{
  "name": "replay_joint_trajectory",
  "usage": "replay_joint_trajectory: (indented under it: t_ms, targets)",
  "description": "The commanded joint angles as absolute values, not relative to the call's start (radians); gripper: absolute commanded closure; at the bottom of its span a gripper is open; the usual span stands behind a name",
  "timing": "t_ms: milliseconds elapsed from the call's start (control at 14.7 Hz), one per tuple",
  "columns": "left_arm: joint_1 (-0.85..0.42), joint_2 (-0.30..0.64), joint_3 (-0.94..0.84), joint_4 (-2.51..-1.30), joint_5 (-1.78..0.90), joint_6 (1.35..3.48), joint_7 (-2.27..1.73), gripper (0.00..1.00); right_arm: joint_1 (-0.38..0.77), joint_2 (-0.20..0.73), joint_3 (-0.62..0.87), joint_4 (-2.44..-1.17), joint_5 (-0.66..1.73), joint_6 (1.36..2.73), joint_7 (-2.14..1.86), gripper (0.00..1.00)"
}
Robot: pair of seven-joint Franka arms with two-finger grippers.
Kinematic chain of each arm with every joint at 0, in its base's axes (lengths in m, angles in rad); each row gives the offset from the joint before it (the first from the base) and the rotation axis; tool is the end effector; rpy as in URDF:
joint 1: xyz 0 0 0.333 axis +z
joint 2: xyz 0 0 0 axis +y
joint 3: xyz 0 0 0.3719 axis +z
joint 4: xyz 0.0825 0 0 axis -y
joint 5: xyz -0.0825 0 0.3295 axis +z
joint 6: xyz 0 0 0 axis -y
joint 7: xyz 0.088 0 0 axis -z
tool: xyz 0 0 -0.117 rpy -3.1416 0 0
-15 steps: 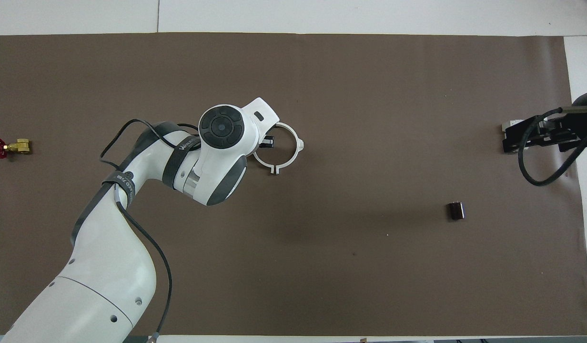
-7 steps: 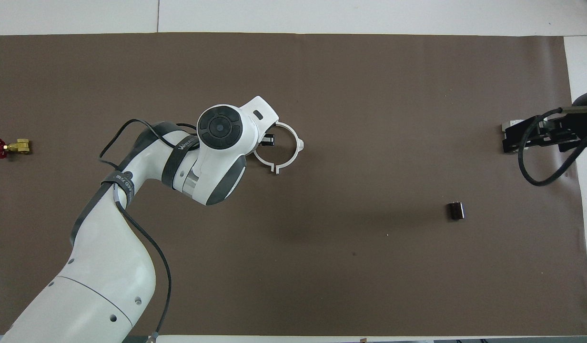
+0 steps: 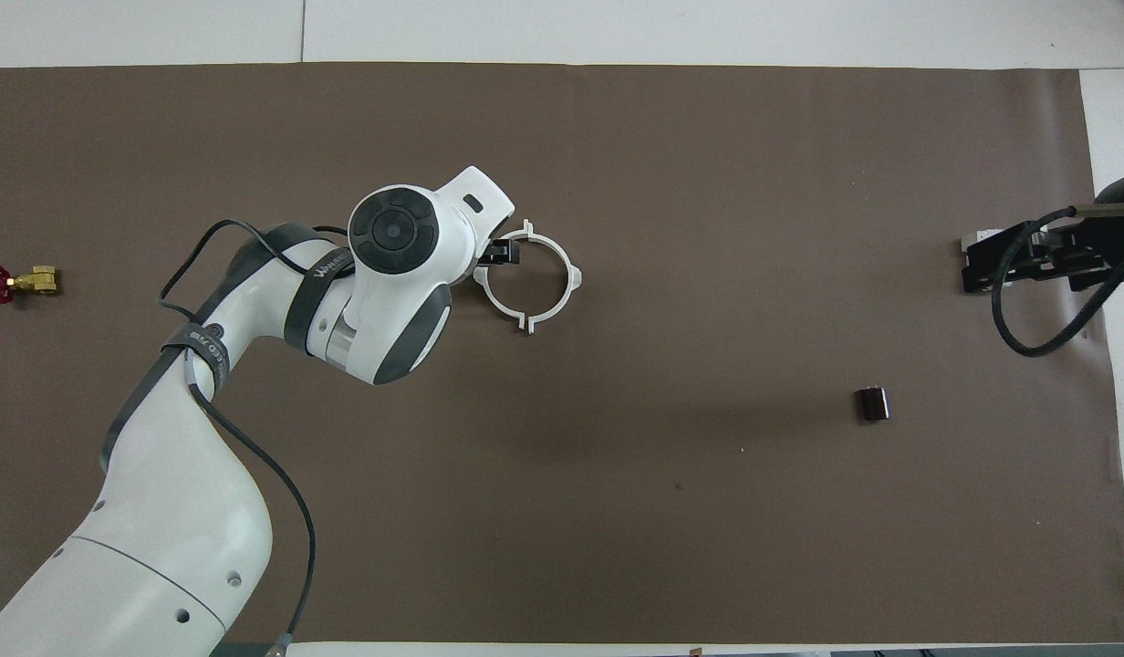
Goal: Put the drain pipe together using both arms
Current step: 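Open the left gripper and draw it back from the ring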
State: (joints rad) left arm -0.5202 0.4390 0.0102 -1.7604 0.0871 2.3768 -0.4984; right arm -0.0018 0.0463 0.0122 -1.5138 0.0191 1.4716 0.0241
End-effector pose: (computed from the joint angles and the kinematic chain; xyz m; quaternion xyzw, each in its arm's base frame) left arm 0.5720 -0.3193 0.4080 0.9948 -0.0351 0.0943 0.0122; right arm 0.5055 0.0075 0.6624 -0.9990 0.0063 0.0444 0.0090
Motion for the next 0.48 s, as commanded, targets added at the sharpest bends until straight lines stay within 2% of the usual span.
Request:
replay_joint_trajectory:
  t_ms: [0,204,408]
  targets:
    - [-0.450,0.327,0.008,-1.802,0.097,2.277,-0.491,0.00,-0.015,0.032,0.021,-1.522,0.035,1.459,0.023,0.00]
    - [-0.359,0.214,0.008,-1.897,0.097,2.261,-0.412,0.00,-0.012,0.031,0.026,-1.520,0.034,1.457,0.025,0.00]
    - [-0.264,0.149,0.006,-1.945,0.094,2.257,-0.283,0.00,-0.012,0.028,0.028,-1.520,0.034,1.466,0.028,0.00]
